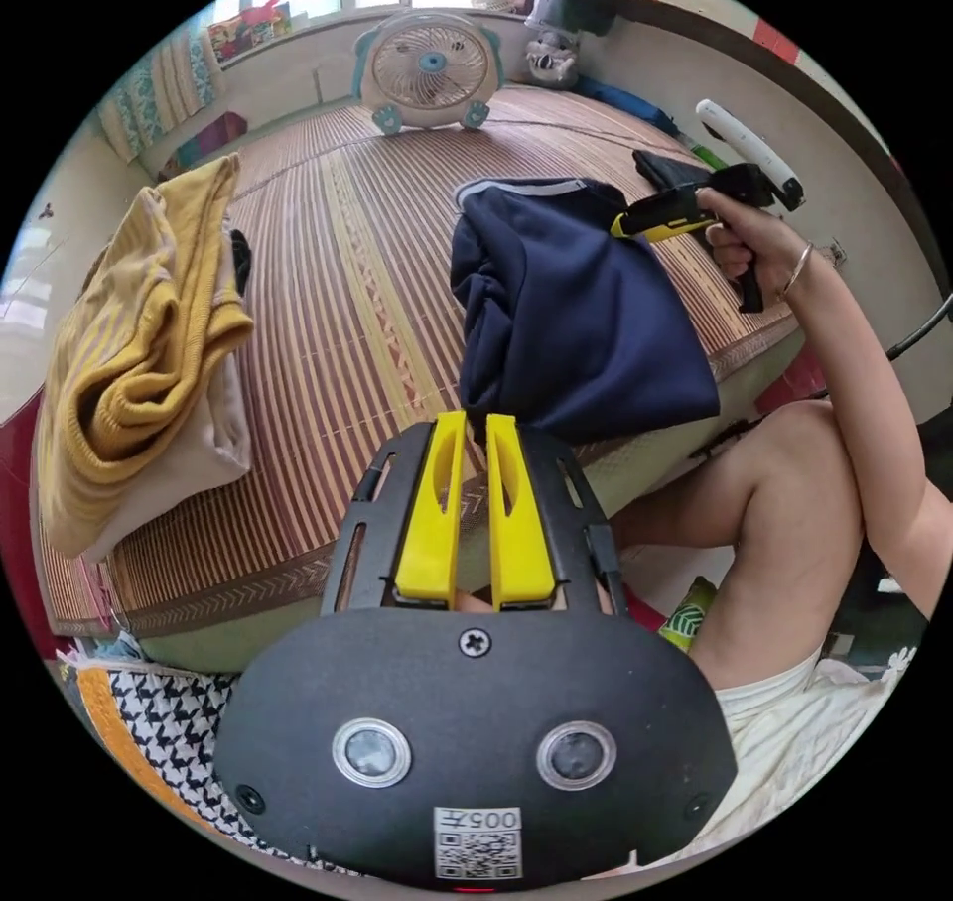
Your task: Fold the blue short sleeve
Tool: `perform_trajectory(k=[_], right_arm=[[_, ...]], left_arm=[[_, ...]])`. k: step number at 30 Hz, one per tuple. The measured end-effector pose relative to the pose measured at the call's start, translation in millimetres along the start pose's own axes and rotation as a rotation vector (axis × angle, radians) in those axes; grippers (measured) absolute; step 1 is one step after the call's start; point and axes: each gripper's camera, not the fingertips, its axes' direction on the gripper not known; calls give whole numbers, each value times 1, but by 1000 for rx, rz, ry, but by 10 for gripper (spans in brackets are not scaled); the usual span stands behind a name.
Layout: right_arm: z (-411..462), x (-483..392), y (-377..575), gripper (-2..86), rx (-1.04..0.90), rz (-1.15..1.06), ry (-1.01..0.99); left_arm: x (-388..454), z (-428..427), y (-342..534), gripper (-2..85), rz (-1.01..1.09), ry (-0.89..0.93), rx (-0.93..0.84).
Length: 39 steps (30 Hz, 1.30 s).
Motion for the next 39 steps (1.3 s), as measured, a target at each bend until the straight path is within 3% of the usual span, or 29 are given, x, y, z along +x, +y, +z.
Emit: perform_trajectory(k=[4, 7, 15, 22, 39], right_arm=[[1, 1, -1, 73, 1, -5, -3], [2, 0, -2, 72, -3, -5, 7], [3, -5, 2, 70, 11, -6, 40], [4, -2, 7, 74, 10, -11, 29], [-14, 4, 43, 92, 96, -17, 6]], left_arm=[[-40, -15, 12, 14, -178, 21, 89], [-53, -16, 14, 43, -179, 165, 135], [-51, 0, -2, 124, -149, 345, 119], [-38, 23, -13, 143, -73, 196, -60], [-18, 32, -20, 113, -38, 115, -101]])
